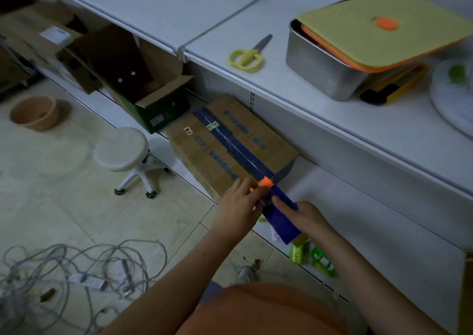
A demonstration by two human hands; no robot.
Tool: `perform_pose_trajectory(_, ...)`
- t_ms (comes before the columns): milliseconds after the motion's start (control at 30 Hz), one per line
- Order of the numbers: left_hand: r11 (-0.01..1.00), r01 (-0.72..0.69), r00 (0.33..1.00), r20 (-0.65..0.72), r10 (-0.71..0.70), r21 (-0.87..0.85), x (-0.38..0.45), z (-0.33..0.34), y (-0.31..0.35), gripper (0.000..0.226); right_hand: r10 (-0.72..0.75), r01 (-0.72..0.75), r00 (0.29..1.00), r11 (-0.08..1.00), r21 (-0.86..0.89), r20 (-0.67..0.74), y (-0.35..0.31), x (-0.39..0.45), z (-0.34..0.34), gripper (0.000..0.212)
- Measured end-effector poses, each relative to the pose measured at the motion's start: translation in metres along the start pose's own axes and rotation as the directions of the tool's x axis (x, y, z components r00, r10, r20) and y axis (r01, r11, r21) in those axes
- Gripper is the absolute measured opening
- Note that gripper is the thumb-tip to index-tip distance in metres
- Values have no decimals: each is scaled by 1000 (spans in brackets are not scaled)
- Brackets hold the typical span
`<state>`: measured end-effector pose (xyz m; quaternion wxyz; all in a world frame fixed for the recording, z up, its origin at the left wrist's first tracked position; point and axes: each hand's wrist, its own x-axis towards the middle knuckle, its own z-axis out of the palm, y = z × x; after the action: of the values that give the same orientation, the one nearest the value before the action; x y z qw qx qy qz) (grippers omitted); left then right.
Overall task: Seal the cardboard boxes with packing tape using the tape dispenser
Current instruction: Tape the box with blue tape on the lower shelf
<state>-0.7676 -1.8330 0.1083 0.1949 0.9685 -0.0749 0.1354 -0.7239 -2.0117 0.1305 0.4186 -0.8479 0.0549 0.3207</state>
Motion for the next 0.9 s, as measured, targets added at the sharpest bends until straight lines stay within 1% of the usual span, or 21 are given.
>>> perform_pose_trajectory(100, 998, -28, 999, -18, 29, 49, -7, 6, 2, 28, 21, -21, 999, 1000, -3, 31, 0, -1, 2, 64)
perform_pose_trajectory(167, 1000, -7, 1000, -16, 7, 8, -12, 8, 2, 28, 28, -26, 998, 999, -31, 56, -1, -1, 4, 73)
perform_pose_trajectory(200, 999, 26, 999, -22, -27, -39, -15, 7, 2, 26, 37, -34, 996, 999, -41, 82, -2, -1, 5, 80)
perform_pose_trajectory(233, 990, 92, 995, -26, -95, -110, -18, 6, 2, 24, 46, -42, 992, 998, -40, 115, -1, -1, 5, 86)
perform_pose_trajectory(267, 961, 193, 979, -19, -201, -200, -19, 3, 1, 23, 53, -49, 987, 998, -31, 153, -1, 0, 5, 89)
perform_pose_trajectory(300, 902, 311, 945, -1, -327, -298, -22, 1, -2, 21, 56, -52, 981, 998, -27, 187, -1, 0, 3, 89)
perform_pose_trajectory(333, 815, 425, 890, 19, -455, -395, -24, -2, -7, 20, 53, -48, 975, 998, -30, 217, -1, 1, -1, 85)
perform_pose_trajectory(400, 589, 591, 734, 65, -676, -551, -33, -7, -20, 18, 16, -3, 965, 999, -52, 261, 0, 3, -9, 63)
perform_pose_trajectory(433, 477, 631, 653, 87, -752, -612, -38, -9, -27, 18, -7, 32, 959, 996, -84, 283, 2, 5, -13, 49)
perform_pose_trajectory(467, 375, 651, 582, 117, -804, -661, -44, -9, -34, 19, -28, 69, 952, 990, -125, 304, 1, 6, -17, 40)
perform_pose_trajectory(533, 176, 656, 468, 213, -858, -734, -57, -9, -41, 20, -57, 135, 941, 967, -215, 334, 2, 12, -22, 40)
perform_pose_trajectory(600, -25, 634, 373, 334, -866, -773, -66, -7, -42, 20, -85, 211, 935, 915, -345, 345, 2, 18, -25, 44)
perform_pose_trajectory(633, -100, 624, 343, 386, -857, -775, -69, -5, -41, 19, -93, 249, 929, 875, -416, 359, 0, 20, -27, 44)
perform_pose_trajectory(667, -140, 619, 330, 418, -847, -773, -72, -2, -41, 18, -90, 275, 924, 833, -480, 373, -3, 22, -29, 44)
perform_pose_trajectory(733, -190, 593, 327, 449, -831, -783, -76, 4, -39, 17, -84, 319, 916, 743, -588, 391, -12, 27, -35, 47)
perform_pose_trajectory(767, -222, 566, 326, 463, -824, -794, -78, 7, -38, 16, -88, 346, 914, 680, -646, 396, -15, 31, -38, 50)
perform_pose_trajectory(833, -259, 534, 333, 482, -810, -805, -79, 14, -36, 15, -104, 390, 909, 548, -740, 403, -21, 41, -44, 54)
perform_pose_trajectory(900, -260, 546, 332, 491, -805, -796, -78, 21, -34, 15, -131, 425, 902, 430, -796, 411, -24, 53, -47, 57)
